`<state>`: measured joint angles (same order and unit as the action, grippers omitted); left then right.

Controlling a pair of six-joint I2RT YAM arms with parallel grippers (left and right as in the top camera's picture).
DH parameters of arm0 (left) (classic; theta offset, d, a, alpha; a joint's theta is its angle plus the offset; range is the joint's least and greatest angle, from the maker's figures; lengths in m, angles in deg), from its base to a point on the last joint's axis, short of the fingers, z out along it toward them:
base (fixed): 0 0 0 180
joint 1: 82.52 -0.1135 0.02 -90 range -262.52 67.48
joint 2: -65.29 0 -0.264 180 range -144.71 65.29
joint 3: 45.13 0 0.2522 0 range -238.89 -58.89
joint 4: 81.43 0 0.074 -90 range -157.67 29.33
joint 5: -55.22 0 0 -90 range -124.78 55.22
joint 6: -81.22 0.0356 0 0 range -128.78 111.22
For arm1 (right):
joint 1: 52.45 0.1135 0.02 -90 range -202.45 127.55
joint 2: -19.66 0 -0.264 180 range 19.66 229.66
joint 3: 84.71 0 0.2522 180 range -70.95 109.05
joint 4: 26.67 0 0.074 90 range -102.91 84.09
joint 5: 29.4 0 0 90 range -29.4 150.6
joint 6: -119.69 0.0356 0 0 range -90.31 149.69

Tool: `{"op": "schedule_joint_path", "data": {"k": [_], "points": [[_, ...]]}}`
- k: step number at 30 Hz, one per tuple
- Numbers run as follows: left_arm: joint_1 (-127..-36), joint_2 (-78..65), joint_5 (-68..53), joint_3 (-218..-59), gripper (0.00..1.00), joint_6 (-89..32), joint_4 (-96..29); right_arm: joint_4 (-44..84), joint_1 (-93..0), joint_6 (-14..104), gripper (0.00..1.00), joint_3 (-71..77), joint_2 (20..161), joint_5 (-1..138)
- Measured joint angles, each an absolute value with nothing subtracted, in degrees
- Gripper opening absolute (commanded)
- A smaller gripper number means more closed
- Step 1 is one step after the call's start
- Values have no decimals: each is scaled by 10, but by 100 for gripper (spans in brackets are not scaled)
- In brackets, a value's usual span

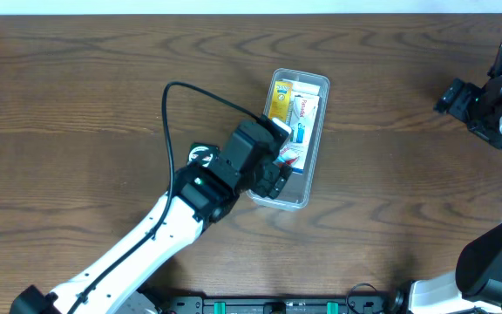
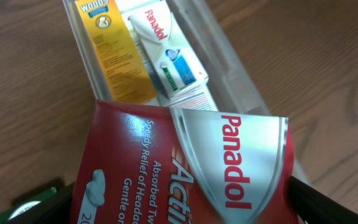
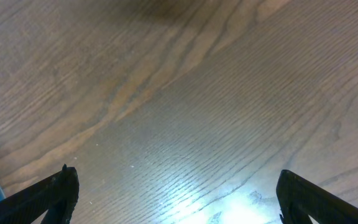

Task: Pack container
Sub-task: 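Lower the red box into the container's near end and release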

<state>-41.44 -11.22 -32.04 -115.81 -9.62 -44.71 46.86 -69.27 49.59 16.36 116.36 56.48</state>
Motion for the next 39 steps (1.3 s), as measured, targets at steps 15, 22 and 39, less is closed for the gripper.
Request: {"op": "schedule_joint_path", "data": {"k": [15, 22, 39], "points": [[-346, -158, -394, -1158, 86, -277, -445, 469, -693, 496, 98, 164, 1164, 565], [-343, -159, -413, -1158, 86, -329, -445, 469, -693, 496, 99, 164, 1164, 565], [-334, -192, -418, -1158, 86, -365, -445, 469, -693, 496, 99, 164, 1164, 565]]}}
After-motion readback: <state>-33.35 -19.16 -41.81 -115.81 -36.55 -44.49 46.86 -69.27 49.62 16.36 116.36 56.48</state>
